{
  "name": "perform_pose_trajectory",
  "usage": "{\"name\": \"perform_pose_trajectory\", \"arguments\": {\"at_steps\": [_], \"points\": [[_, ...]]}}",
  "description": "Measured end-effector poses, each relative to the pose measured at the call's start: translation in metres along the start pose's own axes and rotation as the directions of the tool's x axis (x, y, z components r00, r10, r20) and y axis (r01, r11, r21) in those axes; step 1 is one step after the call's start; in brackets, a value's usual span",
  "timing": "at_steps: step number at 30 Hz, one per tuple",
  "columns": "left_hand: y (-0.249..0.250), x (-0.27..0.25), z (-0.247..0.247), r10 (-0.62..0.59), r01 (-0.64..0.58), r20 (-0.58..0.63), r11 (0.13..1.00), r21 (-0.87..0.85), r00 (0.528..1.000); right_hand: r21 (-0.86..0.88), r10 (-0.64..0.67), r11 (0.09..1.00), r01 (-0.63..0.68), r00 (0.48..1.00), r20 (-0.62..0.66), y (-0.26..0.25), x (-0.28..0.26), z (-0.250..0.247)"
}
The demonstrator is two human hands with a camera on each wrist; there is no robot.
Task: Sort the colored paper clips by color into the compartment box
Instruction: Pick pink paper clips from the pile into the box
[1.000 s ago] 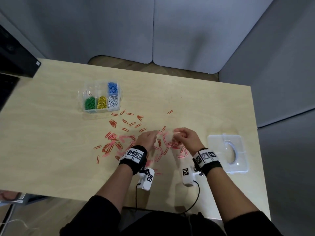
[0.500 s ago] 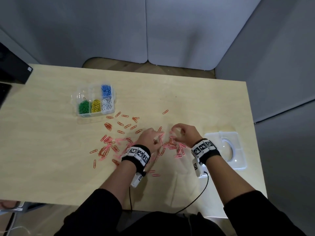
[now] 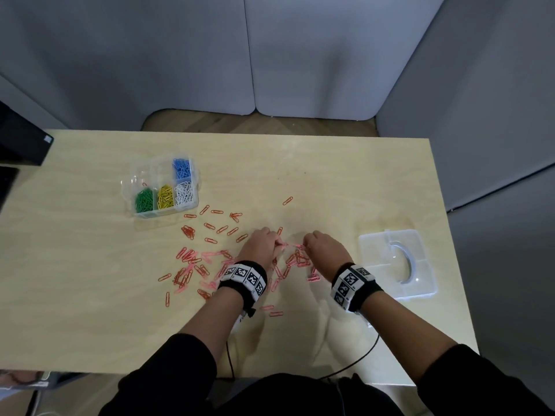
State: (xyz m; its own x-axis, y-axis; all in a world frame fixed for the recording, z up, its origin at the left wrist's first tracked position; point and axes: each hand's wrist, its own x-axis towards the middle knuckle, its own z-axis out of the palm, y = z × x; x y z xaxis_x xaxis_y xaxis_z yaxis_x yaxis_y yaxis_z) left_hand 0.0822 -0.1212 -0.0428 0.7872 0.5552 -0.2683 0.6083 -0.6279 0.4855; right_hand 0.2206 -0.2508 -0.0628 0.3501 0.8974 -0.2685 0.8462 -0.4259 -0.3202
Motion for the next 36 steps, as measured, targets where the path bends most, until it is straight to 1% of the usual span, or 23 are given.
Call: {"name": "perform_pose_trajectory", "arguments": {"at_steps": [1,2,3,4,5,6,7,8,9,10,11,13,15,18,21,24,25,26,28,29,31,33,36], "points": [[0.001,0.001,0.000,0.012,-0.012,0.007,0.999,0.046,1.000,0.011,0.005,1.000,-0.005,1.000,-0.004,0.000,0.000,0.000],[0.002,0.001,0.000,0.020,-0.022,0.020,0.997,0.078,1.000,0.078,0.035,0.996,-0.034,0.999,-0.010,0.001,0.000,-0.002],[0.002,0.002,0.000,0.026,-0.028,0.026,0.995,0.094,0.999,0.195,0.085,0.977,-0.080,0.996,-0.018,0.004,0.000,-0.005],[0.003,0.002,-0.002,0.021,-0.024,0.033,0.995,0.098,0.999,0.345,0.146,0.930,-0.127,0.989,-0.029,0.008,-0.001,-0.010],[0.004,0.002,-0.002,0.015,-0.019,0.034,0.996,0.092,0.999,0.515,0.212,0.839,-0.175,0.977,-0.013,0.012,-0.004,-0.016],[0.004,0.002,-0.003,0.010,-0.012,0.028,0.997,0.075,1.000,0.691,0.259,0.690,-0.216,0.965,0.043,0.016,-0.008,-0.022],[0.005,0.002,-0.002,0.010,-0.011,0.009,0.999,0.043,1.000,0.842,0.276,0.483,-0.242,0.954,0.115,0.017,-0.013,-0.027],[0.006,0.001,-0.002,0.001,-0.001,-0.010,1.000,-0.013,1.000,0.931,0.266,0.265,-0.252,0.947,0.181,0.018,-0.020,-0.030],[0.007,-0.001,-0.001,-0.016,0.013,-0.033,0.996,-0.090,0.999,0.962,0.247,0.091,-0.257,0.942,0.228,0.019,-0.026,-0.034],[0.008,-0.003,-0.001,-0.047,0.040,-0.037,0.984,-0.173,0.998,0.964,0.230,-0.014,-0.264,0.938,0.260,0.021,-0.032,-0.036],[0.009,-0.005,-0.001,-0.074,0.063,-0.032,0.965,-0.254,0.997,0.959,0.214,-0.065,-0.277,0.934,0.285,0.022,-0.037,-0.037],[0.012,-0.012,-0.001,-0.106,0.103,0.012,0.916,-0.388,0.994,0.950,0.195,-0.113,-0.292,0.931,0.310,0.025,-0.047,-0.037],[0.014,-0.018,0.002,-0.115,0.125,0.050,0.875,-0.467,0.992,0.939,0.198,-0.174,-0.297,0.923,0.329,0.025,-0.054,-0.036],[0.019,-0.026,0.005,-0.098,0.156,0.144,0.865,-0.477,0.985,0.915,0.174,-0.227,-0.334,0.910,0.376,0.022,-0.064,-0.034],[0.024,-0.034,0.009,-0.134,0.239,0.239,0.837,-0.493,0.962,0.896,0.159,-0.231,-0.380,0.893,0.420,0.015,-0.070,-0.026],[0.027,-0.041,0.013,-0.254,0.342,0.234,0.781,-0.524,0.939,0.859,0.197,-0.296,-0.418,0.854,0.483,0.005,-0.073,-0.019],[0.028,-0.043,0.016,-0.271,0.344,0.214,0.788,-0.511,0.939,0.855,0.205,-0.306,-0.419,0.847,0.490,0.003,-0.074,-0.018],[0.030,-0.047,0.017,-0.264,0.324,0.191,0.816,-0.478,0.946,0.859,0.215,-0.299,-0.415,0.848,0.485,0.002,-0.075,-0.018],[0.034,-0.055,0.022,-0.187,0.229,0.142,0.885,-0.405,0.972,0.885,0.250,-0.238,-0.400,0.856,0.453,0.001,-0.073,-0.019],[0.036,-0.058,0.025,-0.133,0.168,0.120,0.916,-0.363,0.984,0.899,0.289,-0.206,-0.386,0.854,0.433,0.002,-0.072,-0.019],[0.042,-0.062,0.031,-0.021,0.042,0.082,0.961,-0.274,0.996,0.928,0.410,-0.141,-0.344,0.833,0.371,0.004,-0.069,-0.021],[0.049,-0.058,0.038,0.031,-0.026,0.023,0.978,-0.207,0.999,0.945,0.491,-0.090,-0.315,0.811,0.317,0.007,-0.070,-0.027],[0.057,-0.048,0.049,0.044,-0.049,-0.031,0.982,-0.181,0.999,0.935,0.495,-0.123,-0.333,0.796,0.349,0.015,-0.075,-0.031]]}}
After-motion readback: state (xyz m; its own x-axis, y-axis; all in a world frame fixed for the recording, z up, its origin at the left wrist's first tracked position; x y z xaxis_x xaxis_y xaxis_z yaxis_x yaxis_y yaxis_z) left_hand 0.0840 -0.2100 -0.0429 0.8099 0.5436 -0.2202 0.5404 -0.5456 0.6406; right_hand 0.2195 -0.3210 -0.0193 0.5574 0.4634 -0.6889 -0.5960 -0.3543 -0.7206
